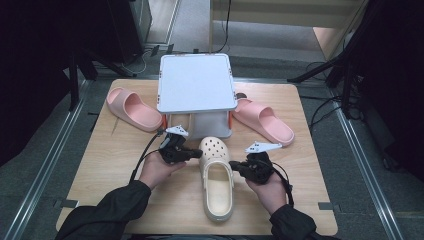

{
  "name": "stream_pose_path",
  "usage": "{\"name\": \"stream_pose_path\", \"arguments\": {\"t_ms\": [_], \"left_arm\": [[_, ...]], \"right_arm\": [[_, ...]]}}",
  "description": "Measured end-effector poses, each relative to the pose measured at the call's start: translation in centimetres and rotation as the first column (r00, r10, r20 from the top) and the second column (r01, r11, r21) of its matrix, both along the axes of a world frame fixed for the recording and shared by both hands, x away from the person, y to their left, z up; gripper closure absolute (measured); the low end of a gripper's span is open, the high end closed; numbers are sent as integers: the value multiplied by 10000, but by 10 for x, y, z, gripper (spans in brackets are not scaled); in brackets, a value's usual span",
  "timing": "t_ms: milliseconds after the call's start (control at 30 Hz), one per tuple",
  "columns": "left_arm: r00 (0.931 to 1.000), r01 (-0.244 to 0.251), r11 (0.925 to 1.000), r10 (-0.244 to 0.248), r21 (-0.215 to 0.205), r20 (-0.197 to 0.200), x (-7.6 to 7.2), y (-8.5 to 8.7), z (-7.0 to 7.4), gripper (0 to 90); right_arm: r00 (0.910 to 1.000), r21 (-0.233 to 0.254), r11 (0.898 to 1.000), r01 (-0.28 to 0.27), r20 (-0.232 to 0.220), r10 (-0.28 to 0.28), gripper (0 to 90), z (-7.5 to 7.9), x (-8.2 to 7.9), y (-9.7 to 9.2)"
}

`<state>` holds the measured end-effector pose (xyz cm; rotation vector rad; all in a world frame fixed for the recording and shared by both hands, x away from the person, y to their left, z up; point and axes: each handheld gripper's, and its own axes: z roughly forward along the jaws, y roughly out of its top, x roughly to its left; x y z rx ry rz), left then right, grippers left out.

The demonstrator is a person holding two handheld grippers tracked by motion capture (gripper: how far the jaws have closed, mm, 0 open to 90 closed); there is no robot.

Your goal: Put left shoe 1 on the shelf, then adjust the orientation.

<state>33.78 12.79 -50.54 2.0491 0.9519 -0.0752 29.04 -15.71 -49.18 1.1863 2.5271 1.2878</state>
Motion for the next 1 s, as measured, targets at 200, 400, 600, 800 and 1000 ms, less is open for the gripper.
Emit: {"name": "stream_pose_path", "arguments": {"t_ms": [200, 400, 600, 800, 1000], "left_arm": [[9999, -31, 9999, 33, 119, -170, 2, 2, 3, 866], [9997, 130, 9982, -143, -594, -213, -3, 11, 28, 826], [9996, 247, 9990, -241, -362, 177, -8, 21, 49, 819], [9986, -138, 9992, 157, -374, 497, -6, 41, 68, 814], [9974, -269, 9992, 288, -305, 653, 2, 54, 80, 816]], "right_arm": [[9999, -17, 10000, 65, -158, -65, 891, 0, 2, 0], [9988, 600, 9976, 356, 311, -375, 830, 14, -4, -12], [9969, 900, 9938, 655, 384, -692, 715, 25, -20, -14], [9972, 1093, 9924, 570, 421, -619, 657, 27, -36, -12], [9967, 950, 9926, 758, 232, -783, 575, 21, -41, -9]]}}
